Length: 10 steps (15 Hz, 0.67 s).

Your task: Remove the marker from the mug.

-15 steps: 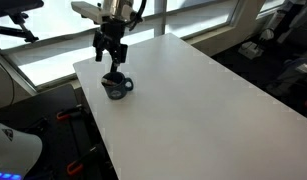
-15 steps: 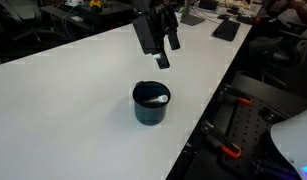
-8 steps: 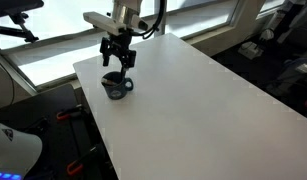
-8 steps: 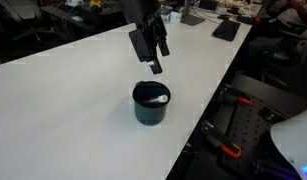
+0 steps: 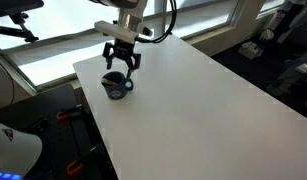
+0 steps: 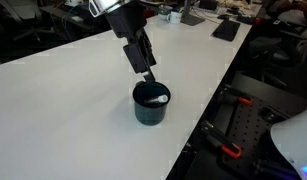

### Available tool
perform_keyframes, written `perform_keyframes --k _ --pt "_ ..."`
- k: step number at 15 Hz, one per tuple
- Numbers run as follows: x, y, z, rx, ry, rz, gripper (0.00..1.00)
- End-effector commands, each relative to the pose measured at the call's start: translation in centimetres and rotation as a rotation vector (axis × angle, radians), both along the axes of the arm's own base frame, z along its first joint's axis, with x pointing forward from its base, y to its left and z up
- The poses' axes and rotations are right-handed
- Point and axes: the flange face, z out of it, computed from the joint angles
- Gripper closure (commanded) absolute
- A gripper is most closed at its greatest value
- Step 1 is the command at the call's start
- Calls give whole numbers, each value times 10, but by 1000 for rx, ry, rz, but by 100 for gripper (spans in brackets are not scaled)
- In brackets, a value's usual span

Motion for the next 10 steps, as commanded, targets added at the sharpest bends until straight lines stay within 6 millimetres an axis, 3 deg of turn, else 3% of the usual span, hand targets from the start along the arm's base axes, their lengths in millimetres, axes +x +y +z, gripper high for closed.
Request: perform_keyframes --k 1,6,8,9,10 --pt "4 16 -7 9 31 48 0" --pt "-7 24 -14 -3 77 23 0" --pt "-10 22 -14 -14 84 6 13" --pt "-11 21 -14 -18 91 -2 29" --pt "-11 21 -15 -20 98 -7 31"
